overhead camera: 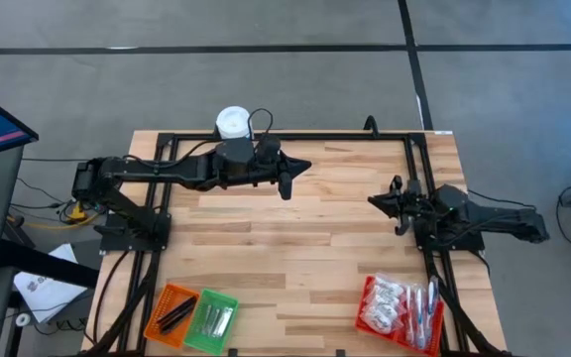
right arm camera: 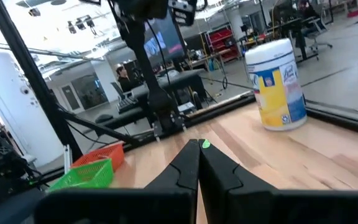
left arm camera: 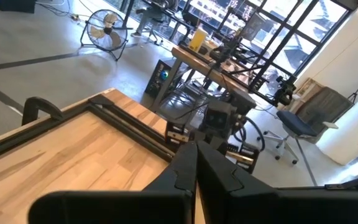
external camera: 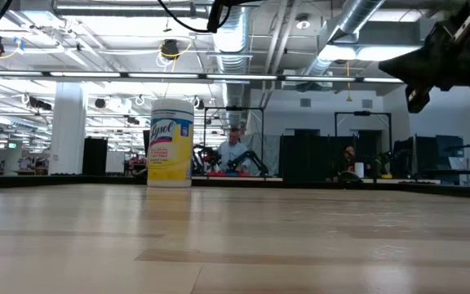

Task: Pick & Place Travel size toiletries
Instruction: Return to Home Position

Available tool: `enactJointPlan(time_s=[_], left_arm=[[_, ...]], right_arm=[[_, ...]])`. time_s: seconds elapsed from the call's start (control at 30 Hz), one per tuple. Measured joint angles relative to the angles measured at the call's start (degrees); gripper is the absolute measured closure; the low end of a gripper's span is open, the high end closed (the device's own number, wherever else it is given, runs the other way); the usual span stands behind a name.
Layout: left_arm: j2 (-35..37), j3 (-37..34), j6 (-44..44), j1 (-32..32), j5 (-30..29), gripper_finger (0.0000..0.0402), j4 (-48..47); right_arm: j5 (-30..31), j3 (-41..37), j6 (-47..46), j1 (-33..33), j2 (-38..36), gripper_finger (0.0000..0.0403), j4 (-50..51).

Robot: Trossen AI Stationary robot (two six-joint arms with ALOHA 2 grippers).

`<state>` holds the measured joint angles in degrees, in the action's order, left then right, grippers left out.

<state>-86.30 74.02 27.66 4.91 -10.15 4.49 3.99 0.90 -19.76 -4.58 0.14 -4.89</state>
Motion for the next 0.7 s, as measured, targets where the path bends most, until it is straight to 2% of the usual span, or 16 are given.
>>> enactJointPlan(time_s=[0.4,0.7], left_arm=[[0.0,0.0,0.24,0.0,1.51,0.04,0.13],[0.0,0.0,0.2,0.31,1.93,0.04,0.95]], right_arm=[[0.52,-0.41,-1.71,-0.08,0.0,0.0403,-0.31],[0.36,-0.43,-13.29,0.03,0.15,0.0403,3.54]])
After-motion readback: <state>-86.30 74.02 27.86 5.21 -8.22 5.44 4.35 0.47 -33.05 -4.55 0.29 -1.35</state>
